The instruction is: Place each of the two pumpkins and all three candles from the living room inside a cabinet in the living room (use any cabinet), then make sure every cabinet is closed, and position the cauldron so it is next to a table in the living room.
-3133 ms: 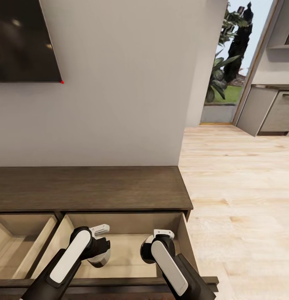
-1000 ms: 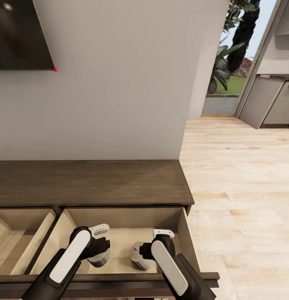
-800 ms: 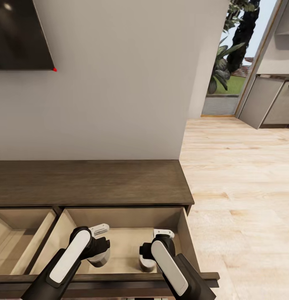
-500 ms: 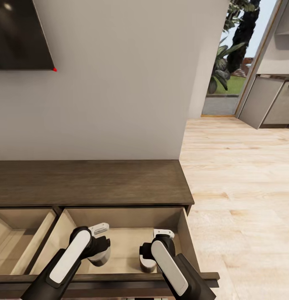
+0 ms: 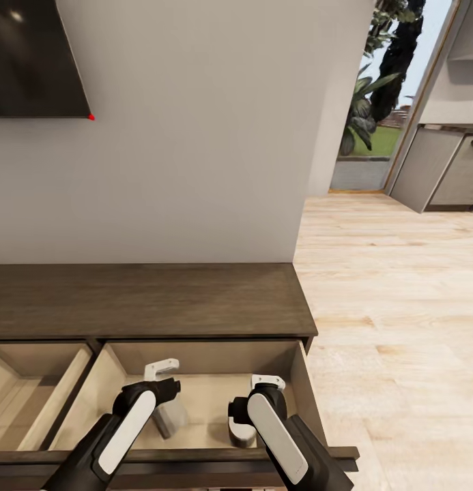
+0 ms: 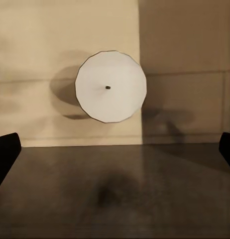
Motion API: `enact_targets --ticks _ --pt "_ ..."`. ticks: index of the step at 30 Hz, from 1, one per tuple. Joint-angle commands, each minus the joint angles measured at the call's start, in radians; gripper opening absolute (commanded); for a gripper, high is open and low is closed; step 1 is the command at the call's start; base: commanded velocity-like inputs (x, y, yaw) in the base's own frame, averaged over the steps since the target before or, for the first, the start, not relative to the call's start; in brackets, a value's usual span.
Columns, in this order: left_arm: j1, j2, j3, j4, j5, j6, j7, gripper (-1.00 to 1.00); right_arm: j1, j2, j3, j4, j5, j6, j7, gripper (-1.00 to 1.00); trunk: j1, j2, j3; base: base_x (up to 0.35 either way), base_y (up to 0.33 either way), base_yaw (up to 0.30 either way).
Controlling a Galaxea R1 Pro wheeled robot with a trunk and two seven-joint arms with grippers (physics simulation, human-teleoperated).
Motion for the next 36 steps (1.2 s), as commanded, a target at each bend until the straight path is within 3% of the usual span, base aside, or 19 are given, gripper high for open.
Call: enact_targets --ticks 1,15,17,21,23,33,36 --pt "-0.001 0.001 -0.003 0.0 0.009 0.0 0.008 1.0 -0.001 0.0 0.001 -0.001 -0.008 0.004 -0.01 1.0 -0.001 0.0 0.003 0.0 0.0 0.0" --pt "-0.002 0.002 0.001 -0.005 0.016 0.035 0.007 1.0 -0.001 0.0 0.001 0.002 -0.008 0.004 -0.01 1.0 -0.007 0.003 0.057 0.0 0.0 0.0" --pt "-0.002 0.002 0.026 -0.01 0.026 0.067 0.008 1.0 -0.001 0.0 0.001 0.002 -0.008 0.004 -0.01 1.0 -0.008 0.004 0.065 0.0 0.0 0.0" --pt "-0.003 -0.003 0.132 -0.02 0.043 0.192 0.008 1.0 -0.001 0.0 0.001 0.003 -0.008 0.004 -0.01 1.0 -0.01 0.005 0.08 0.0 0.0 0.0" --pt "-0.003 -0.004 0.157 -0.033 0.044 0.226 0.008 1.0 -0.001 0.0 0.001 0.003 -0.008 0.004 -0.01 1.0 -0.017 0.019 0.087 0.0 0.0 0.0" --pt "-0.003 -0.005 0.181 -0.054 0.044 0.252 0.009 1.0 -0.001 0.0 0.001 0.001 -0.008 0.004 -0.01 1.0 -0.056 0.089 0.118 0.0 0.0 0.0" --pt "-0.003 -0.005 0.204 -0.054 0.059 0.252 0.01 1.0 -0.001 0.0 0.001 0.0 -0.008 0.004 -0.01 1.0 -0.067 0.11 0.127 -0.122 0.0 0.0"
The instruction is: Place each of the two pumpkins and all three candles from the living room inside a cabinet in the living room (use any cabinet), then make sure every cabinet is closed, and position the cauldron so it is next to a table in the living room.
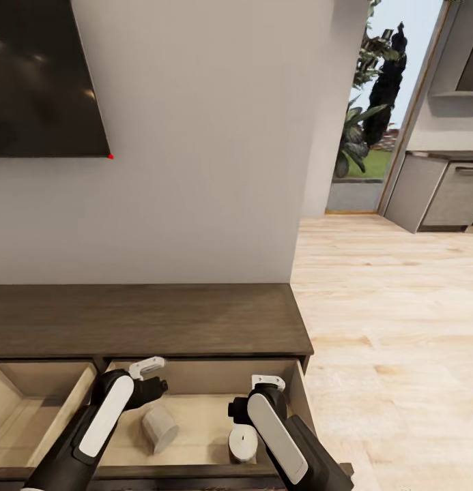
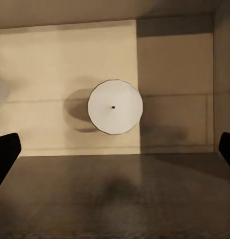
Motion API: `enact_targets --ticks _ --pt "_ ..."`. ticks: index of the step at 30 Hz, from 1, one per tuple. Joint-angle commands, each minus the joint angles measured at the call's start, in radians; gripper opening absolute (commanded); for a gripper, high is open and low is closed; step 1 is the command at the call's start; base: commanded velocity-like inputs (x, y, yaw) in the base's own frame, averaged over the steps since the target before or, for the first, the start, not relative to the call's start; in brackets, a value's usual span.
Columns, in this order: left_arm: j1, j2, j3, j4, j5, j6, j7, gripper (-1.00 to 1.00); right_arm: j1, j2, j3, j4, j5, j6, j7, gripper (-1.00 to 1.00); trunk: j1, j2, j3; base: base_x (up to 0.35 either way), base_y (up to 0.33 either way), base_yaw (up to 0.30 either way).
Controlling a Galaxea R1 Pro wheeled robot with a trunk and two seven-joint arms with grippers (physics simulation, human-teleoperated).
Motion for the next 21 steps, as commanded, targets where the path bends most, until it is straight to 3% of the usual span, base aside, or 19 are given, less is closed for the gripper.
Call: enact_targets --ticks 1,19,21 --pt "-0.001 0.001 0.005 -0.001 0.021 0.0 0.011 1.0 -0.001 0.0 0.001 -0.001 -0.008 0.004 -0.01 1.0 -0.004 0.007 0.002 -0.233 0.0 0.0" --pt "-0.001 0.001 0.013 0.002 0.038 0.0 0.012 1.0 -0.001 0.0 0.0 0.007 -0.01 0.004 -0.011 1.0 -0.073 0.133 0.059 -0.021 0.0 0.0" --pt "-0.001 0.0 0.012 0.009 0.039 0.0 0.037 1.0 -0.001 0.0 0.0 0.008 -0.017 0.004 -0.013 1.0 -0.081 0.147 0.065 0.0 0.0 0.0"
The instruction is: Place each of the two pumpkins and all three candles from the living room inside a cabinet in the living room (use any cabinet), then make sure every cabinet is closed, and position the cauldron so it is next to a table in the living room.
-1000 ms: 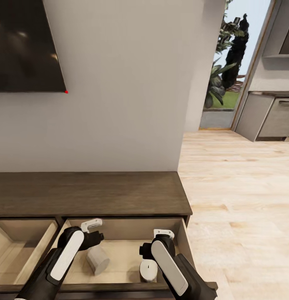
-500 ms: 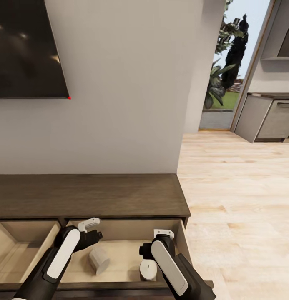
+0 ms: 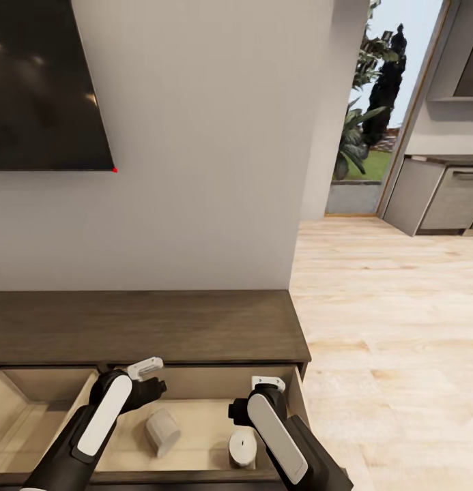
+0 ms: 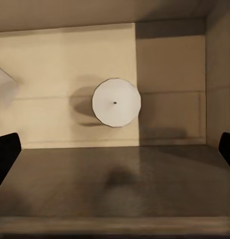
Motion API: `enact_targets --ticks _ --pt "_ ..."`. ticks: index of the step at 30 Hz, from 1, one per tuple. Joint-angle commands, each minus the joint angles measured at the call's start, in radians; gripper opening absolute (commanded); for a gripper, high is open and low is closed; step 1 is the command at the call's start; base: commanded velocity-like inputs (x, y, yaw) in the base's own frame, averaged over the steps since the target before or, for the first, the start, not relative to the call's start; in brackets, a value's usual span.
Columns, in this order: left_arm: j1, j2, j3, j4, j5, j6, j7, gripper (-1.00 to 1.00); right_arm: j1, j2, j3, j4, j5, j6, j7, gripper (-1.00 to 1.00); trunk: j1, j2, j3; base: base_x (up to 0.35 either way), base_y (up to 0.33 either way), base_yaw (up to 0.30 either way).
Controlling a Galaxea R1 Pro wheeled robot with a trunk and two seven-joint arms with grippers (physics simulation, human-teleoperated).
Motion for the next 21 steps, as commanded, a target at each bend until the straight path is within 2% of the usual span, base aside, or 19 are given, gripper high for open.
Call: enact_targets --ticks 1,4,15,21 --pt "-0.001 0.001 -0.002 0.0 0.012 0.0 0.024 1.0 -0.001 0.0 0.001 -0.002 -0.009 0.004 -0.01 1.0 -0.004 0.007 0.002 0.0 0.0 0.0" --pt "-0.001 0.0 -0.002 0.001 0.014 0.0 0.049 1.0 -0.001 0.0 0.001 -0.005 -0.01 0.004 -0.011 1.0 -0.016 0.028 0.012 0.0 0.0 0.0" --pt "-0.002 0.0 -0.003 0.004 0.013 -0.001 0.056 1.0 -0.001 0.0 0.0 -0.002 -0.011 0.005 -0.011 1.0 -0.058 0.105 0.046 0.0 0.0 0.0" --pt "-0.002 -0.014 -0.005 0.004 0.007 -0.001 0.056 1.0 -0.001 0.0 0.0 -0.002 -0.011 0.005 -0.011 1.0 -0.081 0.147 0.065 0.0 0.0 0.0"
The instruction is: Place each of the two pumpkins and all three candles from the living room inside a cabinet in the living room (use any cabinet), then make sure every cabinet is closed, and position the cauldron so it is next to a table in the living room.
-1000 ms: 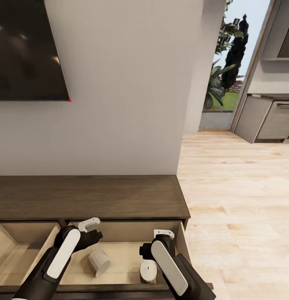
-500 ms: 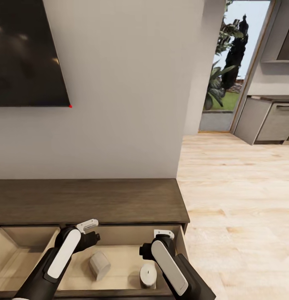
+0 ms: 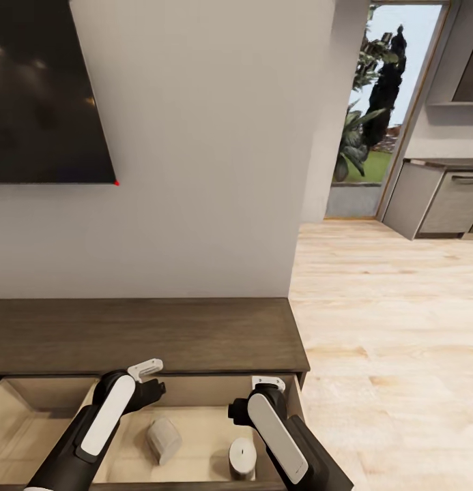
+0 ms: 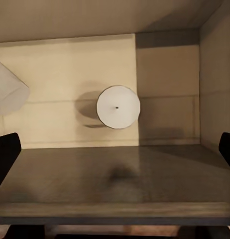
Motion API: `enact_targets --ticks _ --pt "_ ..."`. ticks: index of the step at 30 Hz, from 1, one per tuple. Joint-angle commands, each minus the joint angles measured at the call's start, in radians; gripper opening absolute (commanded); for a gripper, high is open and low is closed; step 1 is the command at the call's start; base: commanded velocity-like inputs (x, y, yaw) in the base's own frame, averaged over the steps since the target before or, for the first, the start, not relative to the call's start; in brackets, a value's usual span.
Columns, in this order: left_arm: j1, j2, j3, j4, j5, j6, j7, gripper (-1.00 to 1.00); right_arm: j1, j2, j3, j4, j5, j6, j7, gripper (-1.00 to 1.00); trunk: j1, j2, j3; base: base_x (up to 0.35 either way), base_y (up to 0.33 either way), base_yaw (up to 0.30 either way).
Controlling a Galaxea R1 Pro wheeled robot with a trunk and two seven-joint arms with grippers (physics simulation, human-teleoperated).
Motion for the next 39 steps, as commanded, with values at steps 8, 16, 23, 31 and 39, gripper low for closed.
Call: enact_targets --ticks 8,16,23,31,39 --pt "-0.001 -0.001 -0.003 -0.001 0.009 0.001 0.039 1.0 -0.001 0.0 0.001 0.0 -0.008 0.004 -0.01 1.0 -0.031 0.056 0.024 0.0 0.0 0.0" --pt "-0.001 -0.001 -0.005 -0.001 0.007 0.001 0.047 1.0 -0.001 0.0 0.001 0.0 -0.008 0.004 -0.01 1.0 -0.062 0.112 0.049 0.0 0.0 0.0" --pt "-0.001 -0.002 -0.007 -0.001 0.006 0.001 0.048 1.0 -0.001 0.0 0.0 -0.002 -0.008 0.004 -0.01 1.0 -0.088 0.161 0.071 0.0 0.0 0.0" --pt "-0.001 -0.002 -0.007 -0.001 0.006 0.001 0.049 1.0 -0.001 0.0 0.0 0.0 -0.008 0.003 -0.009 1.0 -0.119 0.217 0.096 0.0 0.0 0.0" --pt "-0.001 -0.002 -0.007 -0.001 0.006 0.001 0.049 1.0 -0.001 0.0 0.0 0.006 -0.008 0.002 -0.008 1.0 -0.146 0.266 0.114 0.0 0.0 -0.087"
